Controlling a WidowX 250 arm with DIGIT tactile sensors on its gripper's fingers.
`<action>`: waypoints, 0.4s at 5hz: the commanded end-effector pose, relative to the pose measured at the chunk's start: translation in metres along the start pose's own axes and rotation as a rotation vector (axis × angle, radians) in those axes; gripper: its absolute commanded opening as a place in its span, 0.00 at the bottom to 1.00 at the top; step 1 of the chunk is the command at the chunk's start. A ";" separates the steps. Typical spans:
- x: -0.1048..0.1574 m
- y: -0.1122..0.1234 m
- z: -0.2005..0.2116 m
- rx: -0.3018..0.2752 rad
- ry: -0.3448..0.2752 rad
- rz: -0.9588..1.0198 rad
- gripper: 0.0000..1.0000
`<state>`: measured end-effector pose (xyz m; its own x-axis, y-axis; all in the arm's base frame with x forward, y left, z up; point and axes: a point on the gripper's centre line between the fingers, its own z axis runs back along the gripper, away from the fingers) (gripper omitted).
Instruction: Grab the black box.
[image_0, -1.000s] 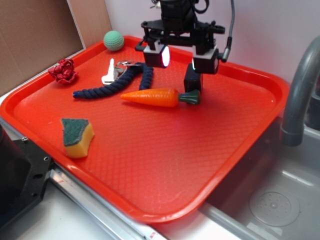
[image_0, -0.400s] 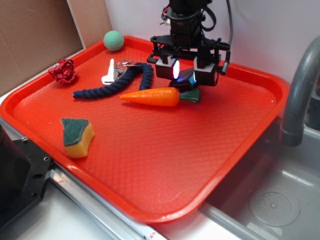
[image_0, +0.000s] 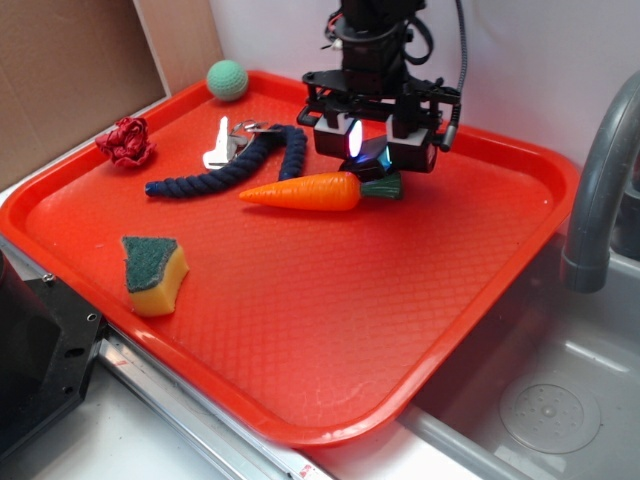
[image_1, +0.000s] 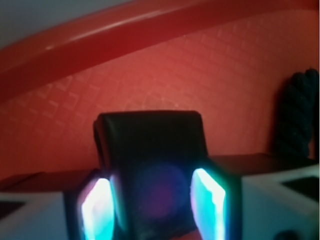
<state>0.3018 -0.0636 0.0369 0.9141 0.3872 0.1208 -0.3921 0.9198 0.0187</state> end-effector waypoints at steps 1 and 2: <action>-0.038 0.073 0.036 -0.062 -0.073 0.045 0.00; -0.034 0.085 0.065 -0.144 -0.150 0.046 0.00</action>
<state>0.2272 -0.0104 0.0959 0.8731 0.4236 0.2415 -0.4062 0.9058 -0.1203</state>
